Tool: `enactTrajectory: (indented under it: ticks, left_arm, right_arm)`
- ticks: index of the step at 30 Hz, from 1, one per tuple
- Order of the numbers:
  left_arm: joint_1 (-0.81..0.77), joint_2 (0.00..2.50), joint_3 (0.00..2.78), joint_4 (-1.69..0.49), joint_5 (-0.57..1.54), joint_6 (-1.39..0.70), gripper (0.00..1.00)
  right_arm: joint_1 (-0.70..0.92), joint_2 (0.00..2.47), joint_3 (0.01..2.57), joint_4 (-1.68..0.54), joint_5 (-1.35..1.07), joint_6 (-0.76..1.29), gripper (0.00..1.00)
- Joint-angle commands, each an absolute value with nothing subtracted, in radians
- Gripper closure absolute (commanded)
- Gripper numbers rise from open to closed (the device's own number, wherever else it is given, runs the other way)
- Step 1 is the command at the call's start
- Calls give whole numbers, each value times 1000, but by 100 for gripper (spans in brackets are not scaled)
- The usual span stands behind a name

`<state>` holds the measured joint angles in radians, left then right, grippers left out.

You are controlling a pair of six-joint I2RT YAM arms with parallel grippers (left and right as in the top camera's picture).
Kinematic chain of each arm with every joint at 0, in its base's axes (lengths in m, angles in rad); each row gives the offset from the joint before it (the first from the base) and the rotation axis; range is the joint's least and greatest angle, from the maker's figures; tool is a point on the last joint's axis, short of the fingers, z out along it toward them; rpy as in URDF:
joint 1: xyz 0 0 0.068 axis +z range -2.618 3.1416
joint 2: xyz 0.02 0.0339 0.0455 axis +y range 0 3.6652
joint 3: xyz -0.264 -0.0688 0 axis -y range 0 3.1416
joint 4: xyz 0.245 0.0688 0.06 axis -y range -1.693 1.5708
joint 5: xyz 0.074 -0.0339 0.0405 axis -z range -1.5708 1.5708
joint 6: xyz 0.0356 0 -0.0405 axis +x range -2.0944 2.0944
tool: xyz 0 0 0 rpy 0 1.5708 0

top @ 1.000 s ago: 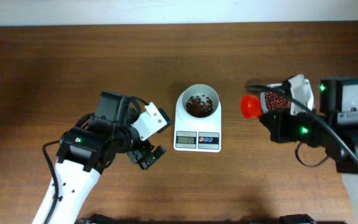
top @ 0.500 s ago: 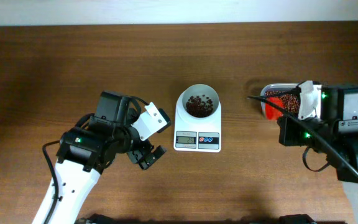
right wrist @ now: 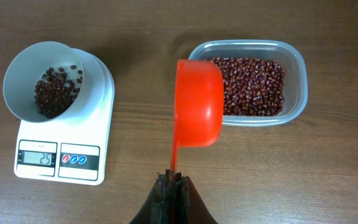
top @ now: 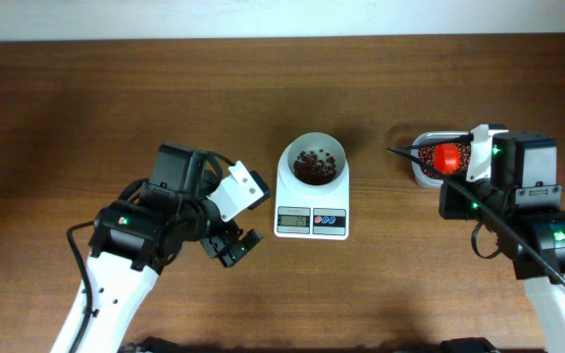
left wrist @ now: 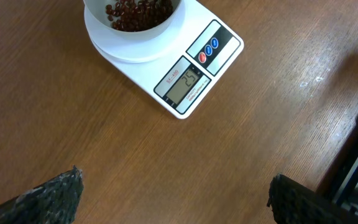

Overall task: Scoop and weigh 50g on scale
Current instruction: 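Carry the empty scoop back to the bean tub with the right gripper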

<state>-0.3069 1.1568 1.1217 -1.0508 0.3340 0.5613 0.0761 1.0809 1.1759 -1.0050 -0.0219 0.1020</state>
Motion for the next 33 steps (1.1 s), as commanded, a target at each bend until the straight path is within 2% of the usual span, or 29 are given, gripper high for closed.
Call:
enactTrajectory:
  ticks: [1,7,11,18,33]
  left_arm:
    - [-302,1156,1141,-1049,348,581,1]
    - [-302,1156,1141,-1049,348,581,1]
    - [-302,1156,1141,-1049,348,581,1]
    - [-302,1156,1141,-1049,348,581,1]
    - [-302,1156,1141,-1049,348,581,1]
  right_arm:
    - [70,1073,1172,-998,-15,113,96]
    - [70,1073,1172,-996,-33,113,96]
    - [71,1093,1172,-915,-49,113,96]
    - [71,1183,1172,-915,-102,113,96]
    - [72,1185,1172,-880,-100,112,96]
